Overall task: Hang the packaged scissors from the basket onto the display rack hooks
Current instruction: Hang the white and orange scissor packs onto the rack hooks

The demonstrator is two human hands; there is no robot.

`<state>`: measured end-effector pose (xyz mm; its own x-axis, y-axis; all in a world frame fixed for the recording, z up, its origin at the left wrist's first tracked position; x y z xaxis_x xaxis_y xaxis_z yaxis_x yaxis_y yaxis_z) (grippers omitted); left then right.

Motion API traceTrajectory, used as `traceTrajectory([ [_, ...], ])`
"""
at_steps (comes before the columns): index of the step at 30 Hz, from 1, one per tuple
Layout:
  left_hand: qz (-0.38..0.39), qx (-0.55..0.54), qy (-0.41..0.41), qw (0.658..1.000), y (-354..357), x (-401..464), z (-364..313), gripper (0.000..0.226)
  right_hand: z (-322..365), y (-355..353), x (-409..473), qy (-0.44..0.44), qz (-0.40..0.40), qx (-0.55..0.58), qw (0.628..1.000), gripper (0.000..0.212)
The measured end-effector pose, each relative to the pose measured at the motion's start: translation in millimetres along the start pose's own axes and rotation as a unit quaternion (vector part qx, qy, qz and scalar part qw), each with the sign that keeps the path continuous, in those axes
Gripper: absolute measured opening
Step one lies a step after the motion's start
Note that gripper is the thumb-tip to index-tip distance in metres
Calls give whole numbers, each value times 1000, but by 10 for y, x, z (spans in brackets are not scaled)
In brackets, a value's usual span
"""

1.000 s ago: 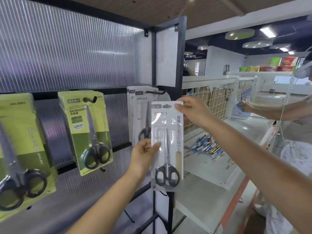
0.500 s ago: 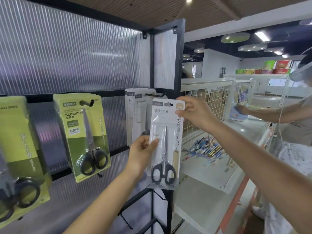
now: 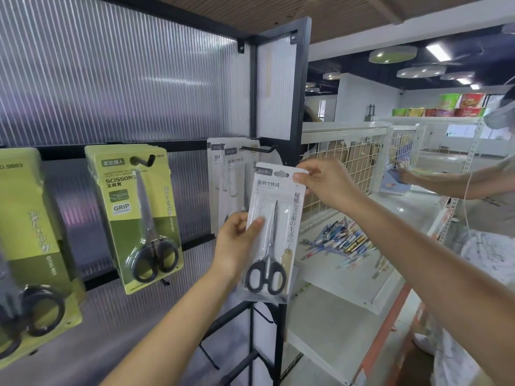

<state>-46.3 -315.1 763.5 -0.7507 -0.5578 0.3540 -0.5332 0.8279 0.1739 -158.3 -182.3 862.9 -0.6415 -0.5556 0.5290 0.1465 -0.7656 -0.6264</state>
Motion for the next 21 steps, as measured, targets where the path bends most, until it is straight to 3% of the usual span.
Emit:
traceTrajectory([
  [9,-17,-24,6,1000,-7,71,-13,11,-12,4,17,-1,27,15,1000,34],
  [21,21,-30,-11,999,-65,108,-23,1,78,-54,96,-29,5,6,1000,5],
])
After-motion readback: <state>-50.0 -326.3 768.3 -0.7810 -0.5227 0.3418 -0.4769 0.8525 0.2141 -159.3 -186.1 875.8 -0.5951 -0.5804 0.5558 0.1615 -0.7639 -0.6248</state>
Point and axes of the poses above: each hand's wrist, its own x-axis towards the middle knuckle, its own y-axis out of the palm, z = x × y, the point moved 1 cm from there along x, towards the middle knuckle, and after that the axes turned 1 degree about z, right-handed, at the moved point
